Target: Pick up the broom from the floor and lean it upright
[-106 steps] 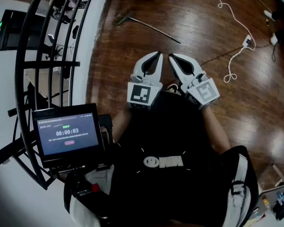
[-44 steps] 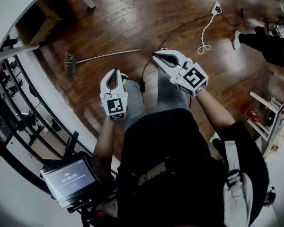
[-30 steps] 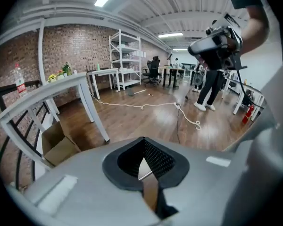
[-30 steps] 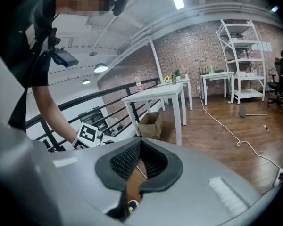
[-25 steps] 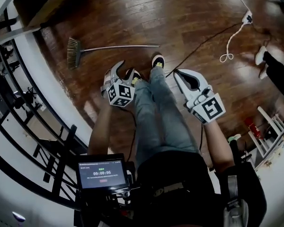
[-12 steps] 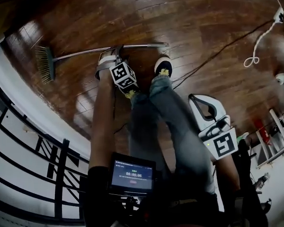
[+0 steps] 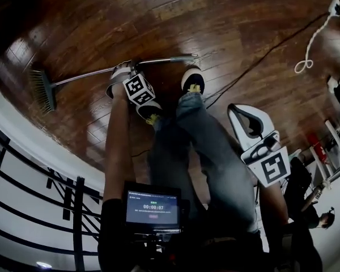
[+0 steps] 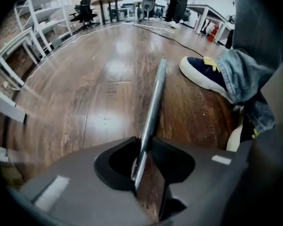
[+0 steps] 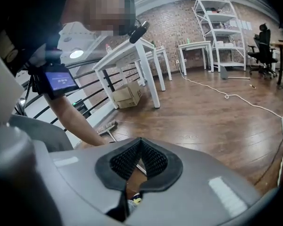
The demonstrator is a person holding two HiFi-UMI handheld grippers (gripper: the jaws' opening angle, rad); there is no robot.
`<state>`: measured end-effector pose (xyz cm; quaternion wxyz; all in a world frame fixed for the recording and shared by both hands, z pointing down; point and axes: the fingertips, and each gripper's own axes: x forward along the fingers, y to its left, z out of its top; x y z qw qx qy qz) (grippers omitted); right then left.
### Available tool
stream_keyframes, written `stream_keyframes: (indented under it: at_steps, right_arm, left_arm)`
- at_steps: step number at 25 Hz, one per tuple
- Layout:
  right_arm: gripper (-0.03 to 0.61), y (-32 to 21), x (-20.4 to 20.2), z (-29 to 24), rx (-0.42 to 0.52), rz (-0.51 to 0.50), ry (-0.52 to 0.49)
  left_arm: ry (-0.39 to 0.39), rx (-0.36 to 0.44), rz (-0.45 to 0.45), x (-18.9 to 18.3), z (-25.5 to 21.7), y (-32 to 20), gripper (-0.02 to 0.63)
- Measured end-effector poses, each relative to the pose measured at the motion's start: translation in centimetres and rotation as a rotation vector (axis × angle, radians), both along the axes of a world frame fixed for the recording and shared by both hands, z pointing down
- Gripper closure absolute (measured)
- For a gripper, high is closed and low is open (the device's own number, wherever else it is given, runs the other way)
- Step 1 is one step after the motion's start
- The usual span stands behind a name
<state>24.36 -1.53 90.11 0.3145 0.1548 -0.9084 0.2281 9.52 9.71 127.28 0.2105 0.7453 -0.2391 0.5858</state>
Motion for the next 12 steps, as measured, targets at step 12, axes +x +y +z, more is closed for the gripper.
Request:
stream_keyframes:
  at_steps: [12]
  right_arm:
    - [0.575, -0.9, -5.0, -14.5, 0.0, 0.01, -0.117]
  left_arm:
    - [0.073, 0.291, -0.195, -7.0, -23.2, -7.0, 0.502]
